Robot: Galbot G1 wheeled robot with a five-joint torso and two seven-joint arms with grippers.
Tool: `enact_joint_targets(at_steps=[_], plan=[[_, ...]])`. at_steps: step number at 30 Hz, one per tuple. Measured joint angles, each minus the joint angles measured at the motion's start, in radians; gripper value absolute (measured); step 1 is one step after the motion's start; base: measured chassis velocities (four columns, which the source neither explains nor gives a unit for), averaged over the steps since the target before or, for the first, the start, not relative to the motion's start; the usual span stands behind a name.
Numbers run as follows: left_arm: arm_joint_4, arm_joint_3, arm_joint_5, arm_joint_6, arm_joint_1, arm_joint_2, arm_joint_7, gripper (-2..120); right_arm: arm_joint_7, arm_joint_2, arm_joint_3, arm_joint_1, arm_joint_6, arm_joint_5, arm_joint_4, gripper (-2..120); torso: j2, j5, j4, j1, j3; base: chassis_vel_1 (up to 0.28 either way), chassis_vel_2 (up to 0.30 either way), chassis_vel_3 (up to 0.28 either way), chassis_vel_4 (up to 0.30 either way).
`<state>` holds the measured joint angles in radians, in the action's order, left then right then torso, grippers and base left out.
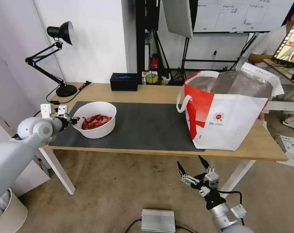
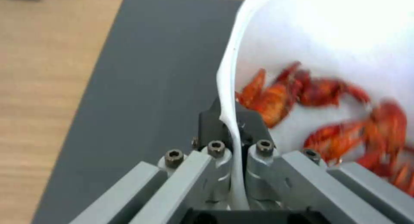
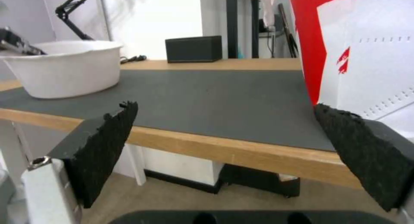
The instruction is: Pick up the trash from the table and place it into the takeout bag.
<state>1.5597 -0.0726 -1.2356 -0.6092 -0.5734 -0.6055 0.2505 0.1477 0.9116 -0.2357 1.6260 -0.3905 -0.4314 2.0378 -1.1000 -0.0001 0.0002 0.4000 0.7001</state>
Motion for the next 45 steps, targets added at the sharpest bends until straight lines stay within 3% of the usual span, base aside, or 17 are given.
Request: enact_joint_targets(at_steps=[10,21,28,35,37,45], plan=[[0.089,0.006,-0.072,0.005,0.077,-0.001,0.065,0,0.0,0.0,0.0,0.0,0.0,0.0,0.0,100,0.0,0.0003,-0.0001,0.0,0.0,0.0,0.0,0.0,0.0],[0.13,0.059,-0.164,0.0,0.223,-0.07,0.14,0,0.0,0.0,0.0,0.0,0.0,0.0,0.0,100,0.0,0.0002,-0.0001,0.0,0.0,0.0,0.0,0.0,0.0],[0.103,0.102,-0.241,-0.015,0.358,-0.146,0.199,0,0.0,0.0,0.0,0.0,0.0,0.0,0.0,100,0.0,0.0004,-0.0003,0.0,0.0,0.0,0.0,0.0,0.0],[0.056,0.228,-0.311,-0.019,0.548,-0.222,0.253,0,0.0,0.0,0.0,0.0,0.0,0.0,0.0,100,0.0,0.0001,-0.0002,0.0,0.0,0.0,0.0,0.0,0.0],[0.032,0.277,-0.337,-0.02,0.627,-0.272,0.278,0,0.0,0.0,0.0,0.0,0.0,0.0,0.0,100,0.0,0.0006,-0.0006,0.0,0.0,0.0,0.0,0.0,0.0],[-0.019,0.363,-0.378,-0.023,0.751,-0.379,0.327,0,0.0,0.0,0.0,0.0,0.0,0.0,0.0,100,0.0,0.0003,-0.0001,0.0,0.0,0.0,0.0,0.0,0.0]])
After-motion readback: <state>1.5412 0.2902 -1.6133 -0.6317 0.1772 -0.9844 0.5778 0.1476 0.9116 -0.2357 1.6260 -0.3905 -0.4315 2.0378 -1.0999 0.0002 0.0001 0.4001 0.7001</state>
